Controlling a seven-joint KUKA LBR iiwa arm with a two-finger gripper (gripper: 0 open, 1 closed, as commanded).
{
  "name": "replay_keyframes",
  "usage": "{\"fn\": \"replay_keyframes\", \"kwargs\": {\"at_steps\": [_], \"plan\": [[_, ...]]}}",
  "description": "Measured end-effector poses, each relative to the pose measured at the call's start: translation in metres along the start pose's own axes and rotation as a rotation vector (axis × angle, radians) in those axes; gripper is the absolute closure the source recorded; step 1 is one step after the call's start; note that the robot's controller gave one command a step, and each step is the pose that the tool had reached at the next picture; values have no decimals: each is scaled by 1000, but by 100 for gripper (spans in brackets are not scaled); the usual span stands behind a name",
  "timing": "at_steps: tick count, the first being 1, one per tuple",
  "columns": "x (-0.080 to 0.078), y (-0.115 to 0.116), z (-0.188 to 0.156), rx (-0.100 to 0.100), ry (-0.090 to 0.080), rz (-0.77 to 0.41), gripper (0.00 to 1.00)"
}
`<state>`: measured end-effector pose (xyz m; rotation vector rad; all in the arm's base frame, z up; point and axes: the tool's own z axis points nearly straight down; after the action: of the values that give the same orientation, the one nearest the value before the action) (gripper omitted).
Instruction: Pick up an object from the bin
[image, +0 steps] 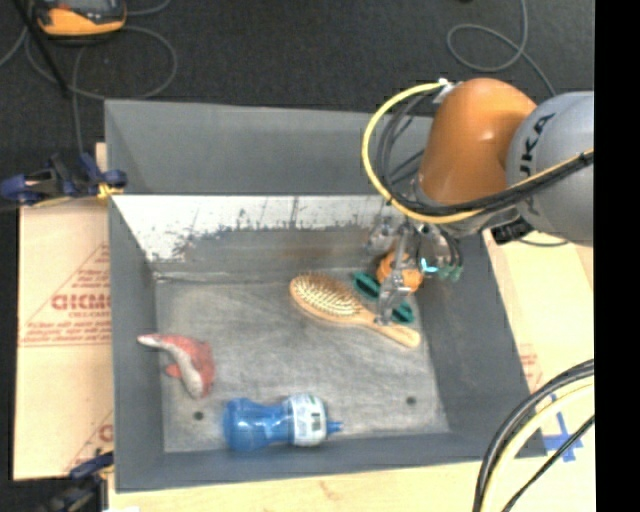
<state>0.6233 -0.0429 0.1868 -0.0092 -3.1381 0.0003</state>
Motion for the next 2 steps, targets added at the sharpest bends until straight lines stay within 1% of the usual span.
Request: {"fn": "replay_keyframes", "kwargs": {"at_steps": [1,2], "plan": [[-2,0,-5,1,-8,0,0],[1,13,28,3,-13,-93,0]]}}
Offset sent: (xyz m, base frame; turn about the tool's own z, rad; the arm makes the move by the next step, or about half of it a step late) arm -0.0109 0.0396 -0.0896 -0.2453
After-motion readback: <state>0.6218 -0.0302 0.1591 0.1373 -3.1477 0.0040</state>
